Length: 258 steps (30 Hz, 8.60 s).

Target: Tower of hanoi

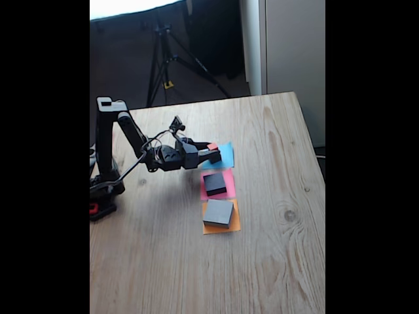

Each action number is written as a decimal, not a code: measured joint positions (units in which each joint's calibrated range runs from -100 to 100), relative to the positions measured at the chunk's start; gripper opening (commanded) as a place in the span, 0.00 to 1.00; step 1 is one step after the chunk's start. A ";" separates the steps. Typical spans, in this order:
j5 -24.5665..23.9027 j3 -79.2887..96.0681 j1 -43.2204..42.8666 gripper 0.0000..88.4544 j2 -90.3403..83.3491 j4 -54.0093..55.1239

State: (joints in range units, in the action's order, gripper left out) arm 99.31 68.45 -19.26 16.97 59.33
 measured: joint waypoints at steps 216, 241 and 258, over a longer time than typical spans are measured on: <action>-33.51 -36.85 17.76 0.00 -63.96 -118.41; -0.35 -73.19 1.96 0.01 -61.05 -157.49; 0.00 -32.25 -3.51 0.11 -71.14 -130.82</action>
State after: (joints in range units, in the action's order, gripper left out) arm 99.31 36.20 -22.77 -54.17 -71.50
